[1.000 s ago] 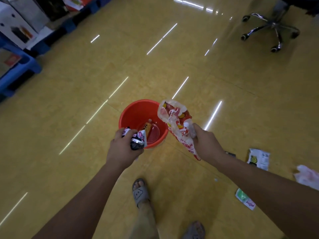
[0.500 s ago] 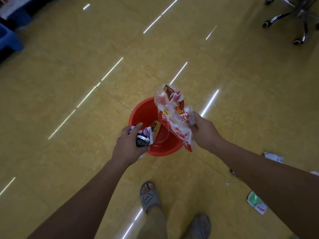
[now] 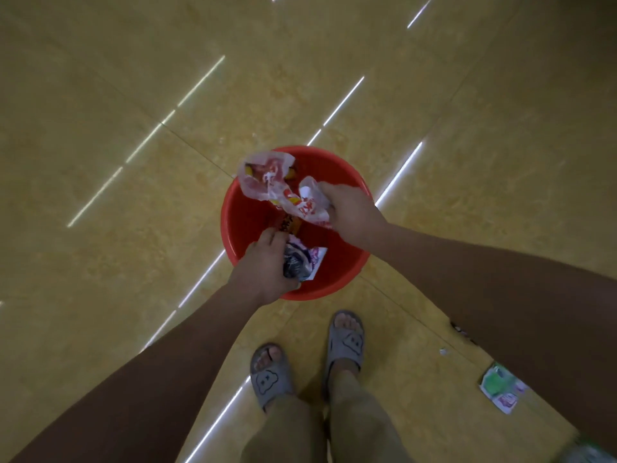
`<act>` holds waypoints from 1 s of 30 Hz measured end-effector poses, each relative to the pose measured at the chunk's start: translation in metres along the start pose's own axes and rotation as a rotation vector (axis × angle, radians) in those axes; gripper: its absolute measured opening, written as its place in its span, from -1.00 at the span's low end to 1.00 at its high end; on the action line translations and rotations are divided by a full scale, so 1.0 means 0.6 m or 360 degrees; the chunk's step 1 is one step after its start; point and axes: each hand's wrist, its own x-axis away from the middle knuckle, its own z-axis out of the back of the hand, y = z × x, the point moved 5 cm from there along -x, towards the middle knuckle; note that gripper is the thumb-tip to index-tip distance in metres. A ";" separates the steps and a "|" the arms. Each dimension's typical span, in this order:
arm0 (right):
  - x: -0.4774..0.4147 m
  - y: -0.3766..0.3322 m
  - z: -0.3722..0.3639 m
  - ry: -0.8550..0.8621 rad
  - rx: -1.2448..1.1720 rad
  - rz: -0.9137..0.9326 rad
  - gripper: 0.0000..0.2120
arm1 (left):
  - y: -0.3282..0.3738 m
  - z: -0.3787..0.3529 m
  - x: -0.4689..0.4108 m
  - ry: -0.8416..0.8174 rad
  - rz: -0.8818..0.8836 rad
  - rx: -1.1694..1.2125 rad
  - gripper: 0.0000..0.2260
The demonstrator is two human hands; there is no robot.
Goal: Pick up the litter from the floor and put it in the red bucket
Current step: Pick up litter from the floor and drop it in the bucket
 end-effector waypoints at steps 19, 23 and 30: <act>-0.188 0.121 -0.305 -0.0636 0.0766 0.0220 -0.66 | -0.081 -0.263 -0.205 -0.0619 0.0221 -0.0399 -0.61; -0.223 0.127 -0.346 -0.0643 0.0798 0.0137 -0.60 | -0.083 -0.286 -0.231 -0.0781 0.0240 -0.0443 -0.46; -0.227 0.123 -0.353 -0.1022 0.0539 -0.0209 -0.19 | -0.047 -0.219 -0.189 -0.0616 0.0138 -0.0346 -0.52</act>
